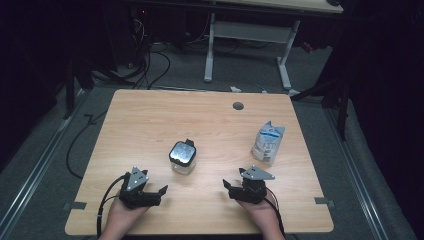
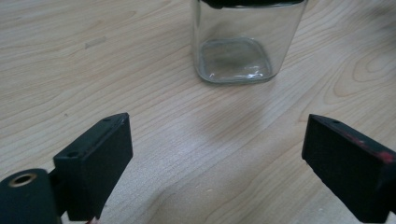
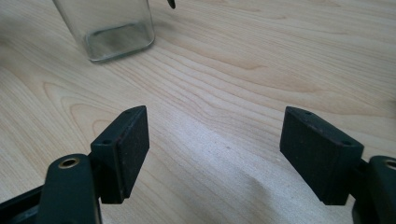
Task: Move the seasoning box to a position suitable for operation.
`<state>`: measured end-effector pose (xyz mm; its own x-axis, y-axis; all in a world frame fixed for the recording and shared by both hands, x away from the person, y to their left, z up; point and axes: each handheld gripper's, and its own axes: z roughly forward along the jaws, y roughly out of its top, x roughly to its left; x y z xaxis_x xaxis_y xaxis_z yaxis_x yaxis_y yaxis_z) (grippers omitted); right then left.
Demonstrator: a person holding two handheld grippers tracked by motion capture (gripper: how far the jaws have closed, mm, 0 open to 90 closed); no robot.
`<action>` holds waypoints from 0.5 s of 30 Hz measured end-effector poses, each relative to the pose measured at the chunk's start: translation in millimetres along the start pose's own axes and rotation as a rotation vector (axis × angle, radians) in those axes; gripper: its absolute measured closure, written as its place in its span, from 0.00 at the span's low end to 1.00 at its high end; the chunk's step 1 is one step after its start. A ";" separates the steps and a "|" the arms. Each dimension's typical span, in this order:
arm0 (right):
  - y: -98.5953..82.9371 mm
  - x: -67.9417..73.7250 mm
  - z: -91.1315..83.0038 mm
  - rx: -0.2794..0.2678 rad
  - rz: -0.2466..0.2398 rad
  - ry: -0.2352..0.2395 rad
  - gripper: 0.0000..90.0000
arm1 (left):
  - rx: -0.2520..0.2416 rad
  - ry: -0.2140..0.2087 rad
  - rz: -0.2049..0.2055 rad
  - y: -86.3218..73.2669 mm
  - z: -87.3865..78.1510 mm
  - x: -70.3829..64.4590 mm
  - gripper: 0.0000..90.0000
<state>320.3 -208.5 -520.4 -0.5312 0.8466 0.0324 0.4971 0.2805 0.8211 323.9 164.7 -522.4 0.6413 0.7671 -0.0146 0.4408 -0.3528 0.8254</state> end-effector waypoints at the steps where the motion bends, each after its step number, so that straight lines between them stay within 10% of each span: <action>1: -0.1 -0.9 -0.8 -0.001 0.001 -0.003 0.29 | 0.002 -0.008 0.002 0.4 -0.9 -0.2 0.05; 9: -0.5 -5.2 -6.6 -0.031 -0.001 -0.010 0.38 | 0.012 -0.029 0.051 1.6 -0.8 -9.8 0.01; 15: 1.2 -8.5 -4.9 -0.034 0.003 -0.023 0.41 | -0.060 -0.032 0.040 0.0 -7.8 -9.0 0.18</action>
<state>322.0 -217.5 -516.9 -0.5137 0.8577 0.0216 0.4747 0.2631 0.8399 313.2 162.0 -517.8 0.6782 0.7349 0.0018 0.3762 -0.3493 0.8582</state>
